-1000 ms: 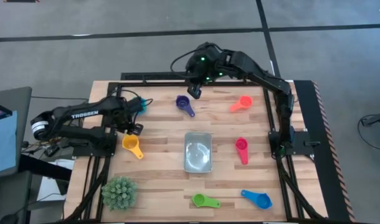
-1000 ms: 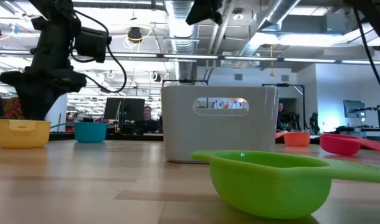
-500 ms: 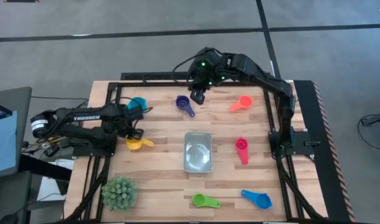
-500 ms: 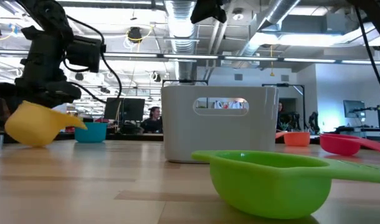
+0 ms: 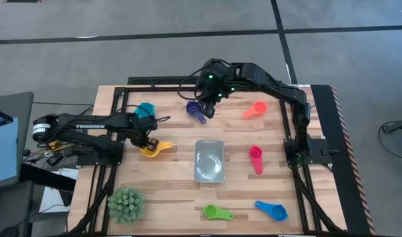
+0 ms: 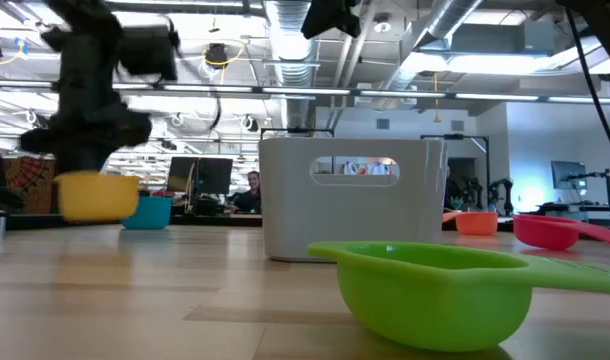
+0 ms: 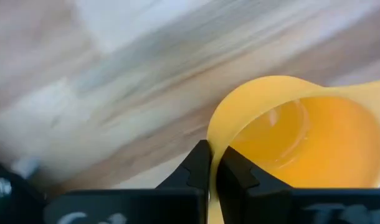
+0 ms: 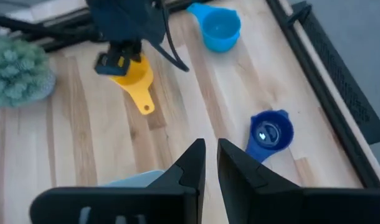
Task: Nest measuring cups in basket
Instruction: Stack the yellow measuring cup on top of the light blue measuring cup
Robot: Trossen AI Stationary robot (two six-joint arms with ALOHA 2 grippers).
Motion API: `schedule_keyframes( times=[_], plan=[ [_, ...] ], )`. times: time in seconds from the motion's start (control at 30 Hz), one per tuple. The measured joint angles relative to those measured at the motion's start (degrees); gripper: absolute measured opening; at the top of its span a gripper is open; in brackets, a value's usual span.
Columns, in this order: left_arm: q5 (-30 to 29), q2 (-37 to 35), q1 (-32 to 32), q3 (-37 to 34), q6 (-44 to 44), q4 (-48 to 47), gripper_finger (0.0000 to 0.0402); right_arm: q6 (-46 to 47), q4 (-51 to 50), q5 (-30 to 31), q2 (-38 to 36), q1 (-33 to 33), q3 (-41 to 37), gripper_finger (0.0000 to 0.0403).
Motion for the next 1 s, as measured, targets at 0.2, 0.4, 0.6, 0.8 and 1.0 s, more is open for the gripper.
schedule_keyframes(
  times=[0.2, 0.4, 0.6, 0.8, 1.0],
  plan=[
    [-6.4, -2.1, -6.9, 10.6, 14.9, 0.1, 0.0001, -1.9, -0.7, -6.8, 2.0, 3.4, -0.1, 0.0068],
    [-17.4, -1.7, -14.1, 20.9, 28.9, -0.4, 0.0001, 2.4, 2.2, -13.8, 3.8, 5.5, -0.1, 0.0078],
    [-27.4, -1.6, -17.4, 26.5, 35.3, -1.3, 0.0, 6.1, 7.8, -21.7, 7.7, 6.1, -0.1, 0.014],
    [-30.1, -1.6, -17.8, 28.7, 39.6, -1.6, 0.0, 8.9, 12.7, -22.1, 11.7, 7.0, -0.1, 0.0207],
    [-31.2, -1.6, -17.8, 28.8, 40.5, -3.1, 0.0, 10.6, 15.6, -23.1, 13.2, 7.1, -0.1, 0.0219]
  ],
)
